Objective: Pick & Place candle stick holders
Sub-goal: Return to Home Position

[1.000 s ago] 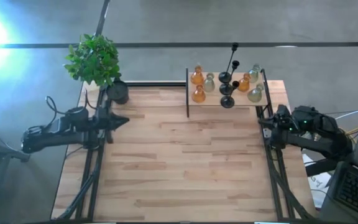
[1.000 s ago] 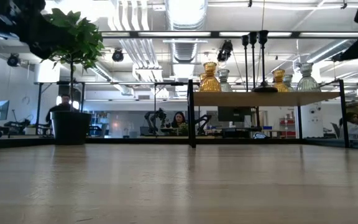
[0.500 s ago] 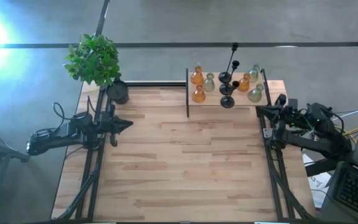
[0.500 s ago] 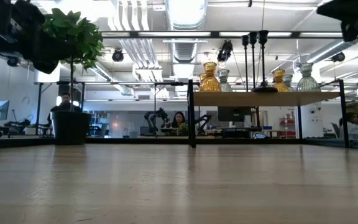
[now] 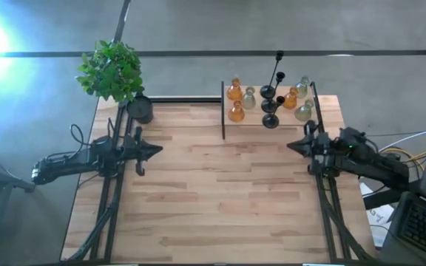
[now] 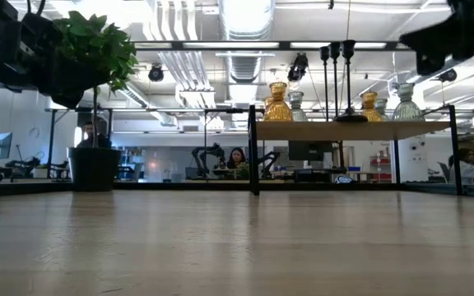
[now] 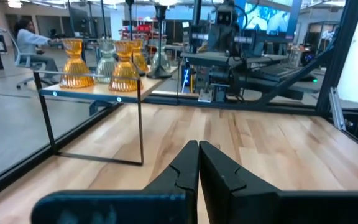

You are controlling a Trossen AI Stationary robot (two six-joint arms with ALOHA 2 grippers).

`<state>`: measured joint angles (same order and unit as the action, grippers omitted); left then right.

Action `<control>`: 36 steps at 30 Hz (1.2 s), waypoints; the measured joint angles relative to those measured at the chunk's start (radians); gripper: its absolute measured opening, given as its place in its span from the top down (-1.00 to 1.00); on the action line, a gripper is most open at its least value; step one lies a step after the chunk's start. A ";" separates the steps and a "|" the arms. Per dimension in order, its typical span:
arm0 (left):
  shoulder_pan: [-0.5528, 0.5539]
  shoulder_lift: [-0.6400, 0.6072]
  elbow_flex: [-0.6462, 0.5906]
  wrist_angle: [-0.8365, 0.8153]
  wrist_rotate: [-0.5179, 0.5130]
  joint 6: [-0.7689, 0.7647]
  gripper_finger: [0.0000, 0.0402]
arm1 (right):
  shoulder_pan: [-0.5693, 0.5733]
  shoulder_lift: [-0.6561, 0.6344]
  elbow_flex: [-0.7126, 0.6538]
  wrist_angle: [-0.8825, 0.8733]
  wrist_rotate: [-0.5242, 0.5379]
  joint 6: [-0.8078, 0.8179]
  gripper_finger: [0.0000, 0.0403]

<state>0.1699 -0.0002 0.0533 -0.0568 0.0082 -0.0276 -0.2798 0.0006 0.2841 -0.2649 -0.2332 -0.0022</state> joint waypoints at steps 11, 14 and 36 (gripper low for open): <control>0.000 0.000 0.000 0.015 -0.001 -0.002 0.92 | 0.000 -0.001 -0.120 0.028 -0.037 -0.003 0.96; 0.000 0.000 0.000 0.027 -0.002 -0.002 0.92 | 0.001 -0.001 -0.175 0.114 -0.118 0.001 0.96; -0.001 0.000 -0.008 0.035 -0.091 -0.029 0.92 | 0.000 0.001 -0.190 0.030 0.111 -0.080 0.96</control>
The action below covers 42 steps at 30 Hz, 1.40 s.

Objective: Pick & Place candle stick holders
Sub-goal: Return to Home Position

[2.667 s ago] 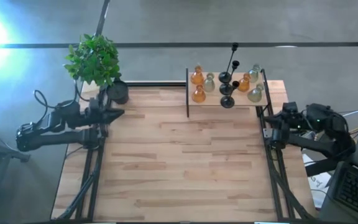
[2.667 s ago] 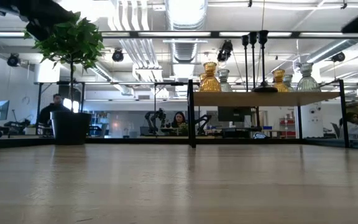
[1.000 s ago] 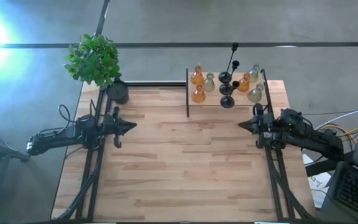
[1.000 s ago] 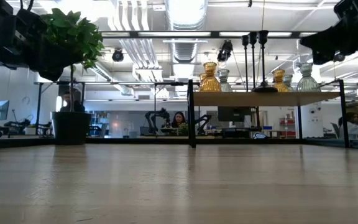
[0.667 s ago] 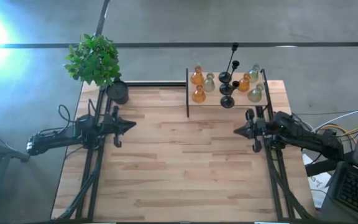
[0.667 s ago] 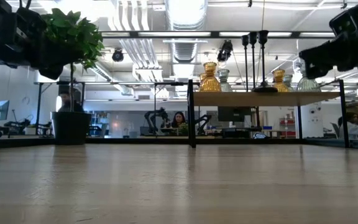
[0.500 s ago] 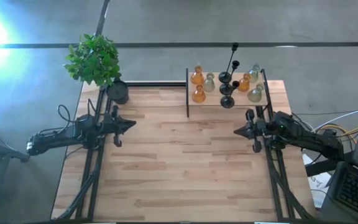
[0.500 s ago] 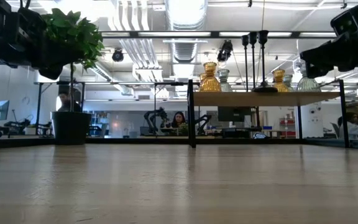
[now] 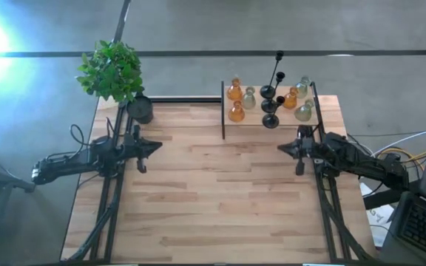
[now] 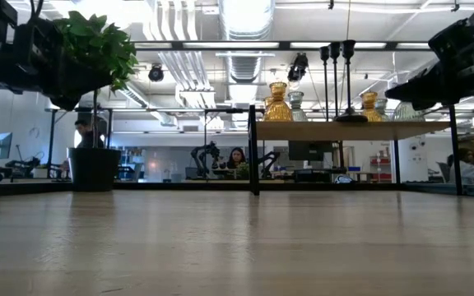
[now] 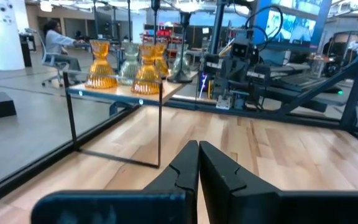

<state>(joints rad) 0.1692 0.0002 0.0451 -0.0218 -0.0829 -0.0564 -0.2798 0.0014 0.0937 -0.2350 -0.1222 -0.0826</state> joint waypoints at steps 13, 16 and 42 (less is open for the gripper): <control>0.000 0.004 -0.001 -0.019 0.003 -0.004 0.92 | 0.000 0.001 0.000 -0.022 0.047 0.001 0.96; 0.000 0.004 -0.001 -0.019 0.003 -0.004 0.92 | 0.000 0.001 0.000 -0.022 0.047 0.002 0.96; 0.000 0.004 -0.001 -0.017 0.003 -0.004 0.92 | 0.256 -0.002 0.000 -0.020 0.046 0.003 0.96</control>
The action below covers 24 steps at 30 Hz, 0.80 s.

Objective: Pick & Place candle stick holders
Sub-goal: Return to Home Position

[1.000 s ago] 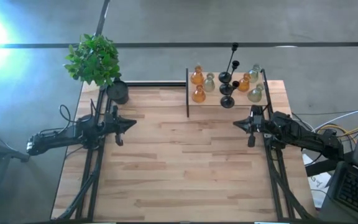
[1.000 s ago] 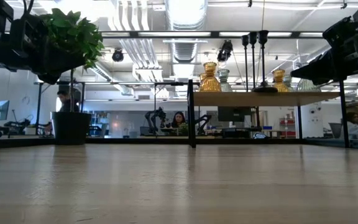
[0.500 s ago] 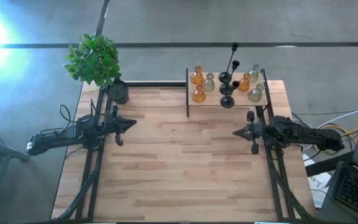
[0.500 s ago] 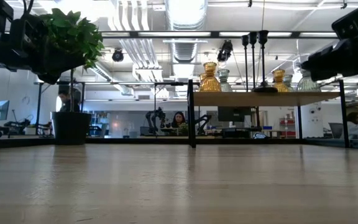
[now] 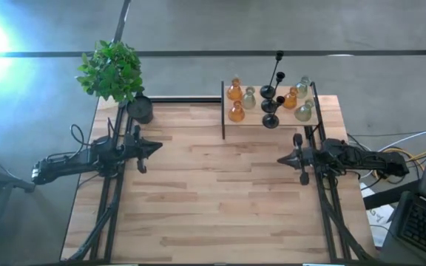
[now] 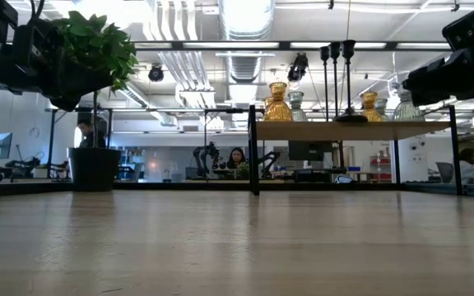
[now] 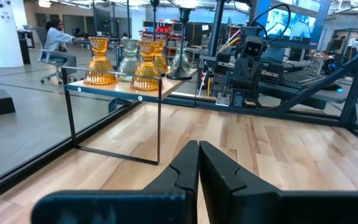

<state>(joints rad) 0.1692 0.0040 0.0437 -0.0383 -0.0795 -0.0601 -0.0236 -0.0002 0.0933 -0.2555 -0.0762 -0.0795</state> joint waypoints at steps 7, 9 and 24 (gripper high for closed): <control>0.000 0.000 0.000 0.000 0.000 0.000 0.92 | 0.001 0.000 0.000 0.000 0.000 -0.002 0.96; 0.000 0.000 0.000 0.000 0.000 0.000 0.92 | 0.001 0.000 0.000 0.000 0.000 0.000 0.96; 0.000 0.000 0.000 -0.001 0.000 0.000 0.92 | 0.001 0.009 0.000 0.000 0.000 -0.001 0.96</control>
